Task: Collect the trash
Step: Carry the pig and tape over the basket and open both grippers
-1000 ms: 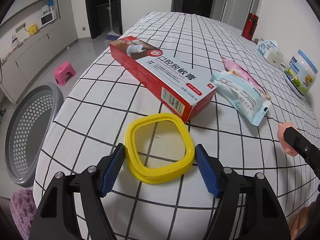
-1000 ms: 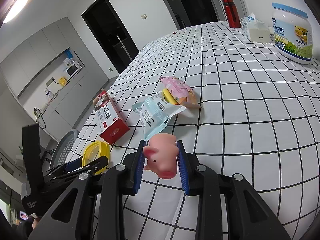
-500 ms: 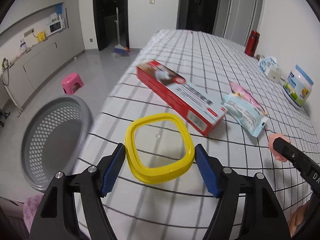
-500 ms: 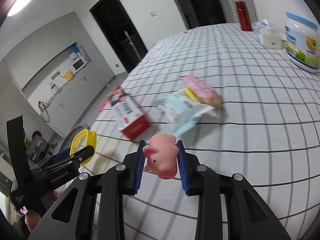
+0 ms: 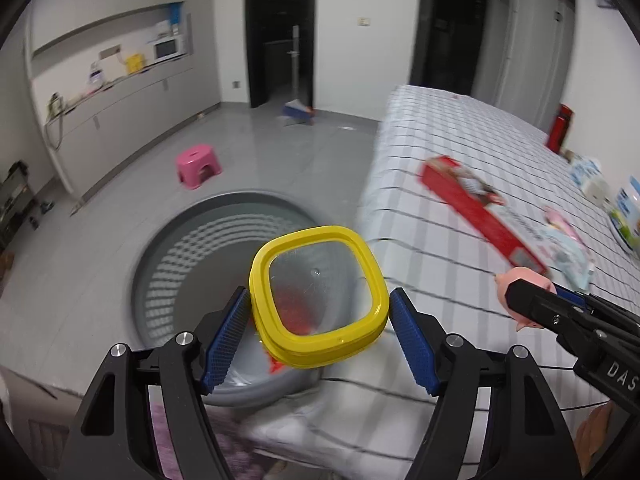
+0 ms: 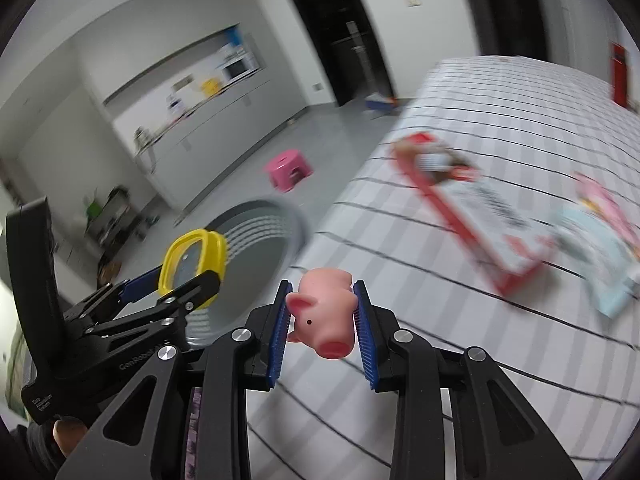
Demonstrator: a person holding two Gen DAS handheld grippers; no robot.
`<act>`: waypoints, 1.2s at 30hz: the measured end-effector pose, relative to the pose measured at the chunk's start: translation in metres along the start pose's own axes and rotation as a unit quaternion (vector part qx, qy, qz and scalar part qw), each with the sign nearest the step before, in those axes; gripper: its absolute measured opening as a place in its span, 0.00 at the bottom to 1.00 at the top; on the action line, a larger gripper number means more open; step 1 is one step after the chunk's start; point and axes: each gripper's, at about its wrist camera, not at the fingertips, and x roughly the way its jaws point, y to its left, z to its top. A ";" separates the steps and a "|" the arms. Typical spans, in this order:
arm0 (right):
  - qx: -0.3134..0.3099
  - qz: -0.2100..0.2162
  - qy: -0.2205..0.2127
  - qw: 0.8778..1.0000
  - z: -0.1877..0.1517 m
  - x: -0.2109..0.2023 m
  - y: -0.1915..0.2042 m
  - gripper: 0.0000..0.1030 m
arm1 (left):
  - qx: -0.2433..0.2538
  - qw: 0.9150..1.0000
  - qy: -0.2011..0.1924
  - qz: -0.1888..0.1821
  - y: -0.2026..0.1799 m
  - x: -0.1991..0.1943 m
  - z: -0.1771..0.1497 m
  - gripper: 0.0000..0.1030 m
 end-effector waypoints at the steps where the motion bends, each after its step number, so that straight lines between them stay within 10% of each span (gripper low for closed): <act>1: -0.009 0.005 0.005 1.000 0.003 0.009 0.010 0.29 | -0.005 1.000 0.001 0.004 0.009 0.001 0.000 0.67; 18: -0.063 0.040 0.087 0.993 0.032 0.140 0.094 0.29 | -0.064 0.996 0.047 0.031 0.118 0.057 -0.007 0.68; 24: -0.059 0.041 0.095 0.993 0.030 0.149 0.092 0.56 | -0.081 0.995 0.056 0.030 0.127 0.067 -0.010 0.80; 36: -0.059 0.035 0.091 0.993 0.031 0.153 0.091 0.58 | -0.092 0.993 0.065 0.035 0.132 0.070 -0.017 0.80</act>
